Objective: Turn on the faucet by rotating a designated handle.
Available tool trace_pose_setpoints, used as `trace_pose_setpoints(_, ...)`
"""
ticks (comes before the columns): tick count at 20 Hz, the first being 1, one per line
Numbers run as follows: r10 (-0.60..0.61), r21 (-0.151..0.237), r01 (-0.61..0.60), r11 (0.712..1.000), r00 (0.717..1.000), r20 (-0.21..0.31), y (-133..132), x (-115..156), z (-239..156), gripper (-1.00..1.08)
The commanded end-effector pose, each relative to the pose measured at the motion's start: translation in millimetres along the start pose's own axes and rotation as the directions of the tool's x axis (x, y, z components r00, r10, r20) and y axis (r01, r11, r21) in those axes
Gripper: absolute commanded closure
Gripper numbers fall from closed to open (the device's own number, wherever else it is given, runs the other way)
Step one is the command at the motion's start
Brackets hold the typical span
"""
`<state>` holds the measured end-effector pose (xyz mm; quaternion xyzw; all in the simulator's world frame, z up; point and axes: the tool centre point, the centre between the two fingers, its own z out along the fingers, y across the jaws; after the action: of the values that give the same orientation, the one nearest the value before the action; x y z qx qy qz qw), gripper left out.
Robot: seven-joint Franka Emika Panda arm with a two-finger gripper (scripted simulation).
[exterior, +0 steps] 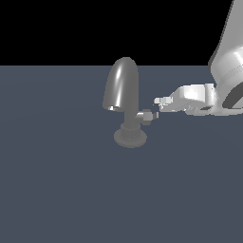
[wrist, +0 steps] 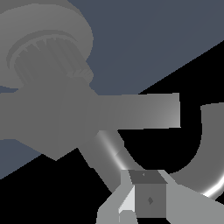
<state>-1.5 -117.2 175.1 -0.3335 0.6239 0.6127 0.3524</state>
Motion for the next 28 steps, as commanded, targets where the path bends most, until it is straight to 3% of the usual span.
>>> trace_pose_setpoints(1, 0.001, 0.000, -0.001, 1.000, 1.000, 0.000, 2, 8, 0, 1.08)
trace_pose_setpoints(11, 0.001, 0.000, -0.001, 1.000, 1.000, 0.001, 16, 54, 0, 1.08)
trace_pose_setpoints(12, 0.001, 0.000, -0.001, 1.000, 1.000, 0.001, 16, 54, 0, 1.08)
trace_pose_setpoints(13, -0.034, 0.002, 0.034, 0.999, 0.999, -0.004, 14, 32, 0, 1.08)
trace_pose_setpoints(25, 0.000, 0.000, 0.000, 1.000, 1.000, 0.001, -13, 105, 0, 1.08)
trace_pose_setpoints(26, 0.000, 0.000, 0.000, 1.000, 1.000, 0.001, -13, 105, 0, 1.08)
trace_pose_setpoints(27, -0.077, -0.009, 0.077, 0.997, 0.997, -0.005, -6, 58, 0, 1.08)
trace_pose_setpoints(28, -0.073, -0.009, 0.073, 0.997, 0.997, -0.005, -10, 61, 0, 1.08)
